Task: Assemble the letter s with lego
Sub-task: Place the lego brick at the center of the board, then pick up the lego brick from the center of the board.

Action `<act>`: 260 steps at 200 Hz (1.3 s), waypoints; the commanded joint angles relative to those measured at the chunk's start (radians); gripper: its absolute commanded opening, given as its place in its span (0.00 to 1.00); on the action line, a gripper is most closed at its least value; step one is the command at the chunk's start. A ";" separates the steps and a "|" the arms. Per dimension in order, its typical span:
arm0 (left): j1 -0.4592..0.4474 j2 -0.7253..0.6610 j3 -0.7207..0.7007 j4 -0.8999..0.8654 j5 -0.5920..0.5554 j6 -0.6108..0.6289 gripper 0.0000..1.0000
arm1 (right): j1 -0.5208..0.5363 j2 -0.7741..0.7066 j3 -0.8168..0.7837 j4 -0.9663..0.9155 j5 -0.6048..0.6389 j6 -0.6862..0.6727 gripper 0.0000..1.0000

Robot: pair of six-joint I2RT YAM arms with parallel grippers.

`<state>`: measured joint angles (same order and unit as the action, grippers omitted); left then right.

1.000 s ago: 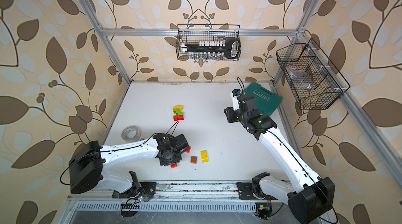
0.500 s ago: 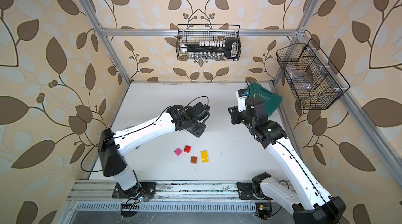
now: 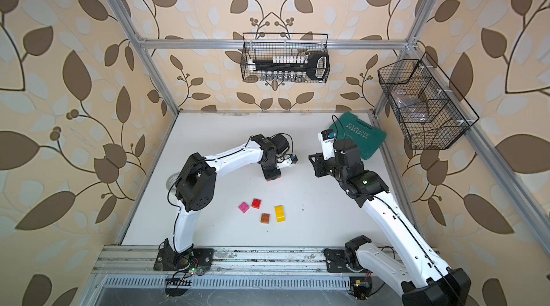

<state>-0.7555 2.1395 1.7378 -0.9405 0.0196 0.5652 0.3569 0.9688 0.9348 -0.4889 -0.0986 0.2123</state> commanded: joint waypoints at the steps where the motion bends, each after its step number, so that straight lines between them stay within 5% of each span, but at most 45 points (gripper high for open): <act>1: -0.008 0.017 0.040 -0.057 0.013 0.116 0.10 | -0.006 0.006 -0.009 0.017 -0.023 -0.011 0.35; 48: 0.001 0.043 0.031 -0.067 -0.024 0.166 0.26 | -0.006 0.037 0.002 -0.011 -0.029 0.020 0.54; 69: 0.001 0.022 0.018 -0.060 -0.025 0.173 0.51 | -0.006 0.055 0.020 -0.040 -0.027 0.047 0.59; 83: 0.003 0.002 0.017 -0.057 -0.020 0.172 0.58 | -0.006 0.074 0.043 -0.073 -0.022 0.072 0.60; 123: 0.018 -0.142 0.031 -0.046 0.002 0.092 0.62 | -0.003 0.068 0.088 -0.145 -0.022 0.123 0.60; 151: 0.058 -0.382 -0.038 0.012 0.026 -0.065 0.62 | 0.038 0.058 0.104 -0.223 0.031 0.208 0.54; 169: 0.092 -0.565 -0.154 0.080 0.042 -0.191 0.59 | 0.134 0.107 0.119 -0.289 0.098 0.314 0.46; 199: 0.141 -0.829 -0.368 0.140 -0.071 -0.431 0.36 | 0.389 0.208 0.081 -0.274 0.196 0.549 0.49; 231: 0.225 -0.986 -0.528 0.110 -0.109 -0.612 0.43 | 0.637 0.369 0.082 -0.226 0.281 0.766 0.56; 260: 0.270 -1.037 -0.636 0.107 -0.089 -0.699 0.51 | 0.744 0.535 0.143 -0.218 0.290 0.889 0.58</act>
<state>-0.5140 1.1172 1.1702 -0.8169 -0.0639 0.0143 1.0454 1.4063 1.0267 -0.7044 0.1280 0.9180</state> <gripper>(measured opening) 0.501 0.576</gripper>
